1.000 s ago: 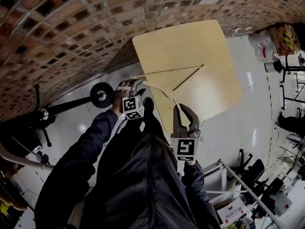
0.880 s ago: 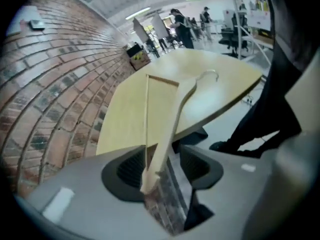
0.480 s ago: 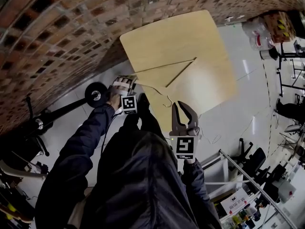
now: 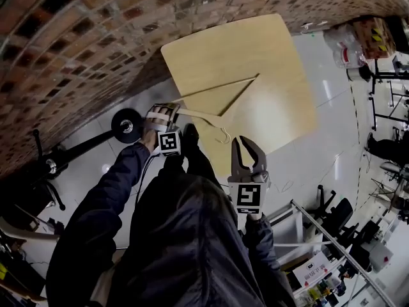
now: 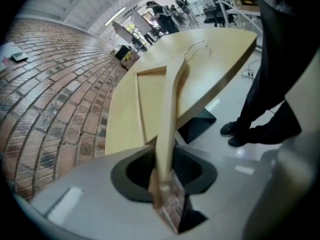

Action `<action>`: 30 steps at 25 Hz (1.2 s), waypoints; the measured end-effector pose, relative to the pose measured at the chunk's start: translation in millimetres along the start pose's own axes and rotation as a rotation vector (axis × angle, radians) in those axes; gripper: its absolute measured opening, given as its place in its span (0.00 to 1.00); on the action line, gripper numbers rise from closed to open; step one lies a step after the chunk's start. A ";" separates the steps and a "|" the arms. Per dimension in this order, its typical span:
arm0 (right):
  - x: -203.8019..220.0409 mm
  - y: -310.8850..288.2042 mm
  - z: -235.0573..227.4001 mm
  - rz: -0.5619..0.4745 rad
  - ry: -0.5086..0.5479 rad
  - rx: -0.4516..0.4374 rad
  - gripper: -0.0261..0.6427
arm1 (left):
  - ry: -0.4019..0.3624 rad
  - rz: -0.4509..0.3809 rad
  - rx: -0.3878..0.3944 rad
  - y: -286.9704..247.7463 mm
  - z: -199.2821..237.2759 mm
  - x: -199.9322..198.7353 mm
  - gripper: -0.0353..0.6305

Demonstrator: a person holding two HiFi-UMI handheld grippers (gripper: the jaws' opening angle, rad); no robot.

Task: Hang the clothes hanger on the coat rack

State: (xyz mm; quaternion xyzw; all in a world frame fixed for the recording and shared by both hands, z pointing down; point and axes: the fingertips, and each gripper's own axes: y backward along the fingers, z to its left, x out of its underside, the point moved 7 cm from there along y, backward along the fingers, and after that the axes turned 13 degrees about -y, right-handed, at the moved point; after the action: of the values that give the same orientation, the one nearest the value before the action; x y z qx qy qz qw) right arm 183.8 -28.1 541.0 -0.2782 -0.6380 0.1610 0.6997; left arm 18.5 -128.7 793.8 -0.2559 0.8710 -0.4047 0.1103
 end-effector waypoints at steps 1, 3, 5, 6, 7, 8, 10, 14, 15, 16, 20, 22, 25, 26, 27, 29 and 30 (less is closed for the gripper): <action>-0.9 -0.8 0.9 -0.002 0.003 -0.003 0.11 | 0.001 0.012 -0.002 2.8 -2.6 3.5 0.23; -3.5 -2.0 2.6 -0.007 0.009 -0.010 0.11 | 0.026 0.024 -0.006 12.2 -3.2 7.9 0.23; -6.3 -2.4 3.0 -0.014 0.016 -0.015 0.11 | 0.073 0.008 -0.010 24.1 0.4 6.5 0.22; -7.8 -2.4 3.0 -0.018 0.019 -0.016 0.11 | 0.102 -0.010 -0.012 30.4 3.6 3.8 0.22; -9.4 -2.3 3.1 -0.023 0.021 -0.017 0.11 | 0.136 -0.035 -0.014 37.6 7.9 -0.2 0.21; -11.3 -2.0 3.4 -0.029 0.024 -0.017 0.11 | 0.176 -0.063 -0.014 45.9 13.3 -4.8 0.21; -15.7 -0.5 3.7 -0.044 0.031 -0.017 0.11 | 0.243 -0.103 -0.022 62.4 25.2 -12.5 0.20; -25.9 8.3 6.5 -0.079 0.097 -0.004 0.10 | 0.353 -0.163 -0.039 84.6 45.9 -20.7 0.18; -29.5 11.6 9.1 -0.091 0.138 -0.001 0.10 | 0.388 -0.182 -0.038 88.3 50.2 -21.6 0.17; -34.2 15.2 11.9 -0.108 0.187 0.000 0.10 | 0.423 -0.203 -0.036 91.6 54.3 -22.3 0.16; -50.5 29.6 11.4 -0.198 0.260 0.003 0.09 | 0.574 -0.278 -0.009 109.8 75.7 -20.9 0.14; -53.1 33.6 1.6 -0.243 0.220 0.020 0.08 | 0.635 -0.324 0.003 113.3 83.9 -16.9 0.14; -46.2 34.4 -19.5 -0.239 0.160 0.059 0.08 | 0.773 -0.401 0.048 120.4 97.5 -13.7 0.14; -40.9 31.7 -27.0 -0.217 0.150 0.069 0.08 | 0.822 -0.424 0.067 124.0 101.8 -13.3 0.14; -35.4 26.1 -34.4 -0.194 0.149 0.075 0.08 | 0.868 -0.447 0.083 127.9 106.0 -12.6 0.14; -25.2 4.8 -48.9 -0.150 0.163 0.072 0.11 | 0.949 -0.488 0.105 136.4 115.1 -9.6 0.14; -20.7 -9.7 -56.1 -0.125 0.174 0.066 0.15 | 0.987 -0.509 0.115 141.2 120.3 -7.5 0.14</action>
State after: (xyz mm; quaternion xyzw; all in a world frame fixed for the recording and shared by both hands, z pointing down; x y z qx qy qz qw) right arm 234.9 -58.2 528.3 -0.2274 -0.5854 0.1131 0.7700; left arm 22.5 -126.2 608.2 -0.2319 0.7066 -0.5374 -0.3978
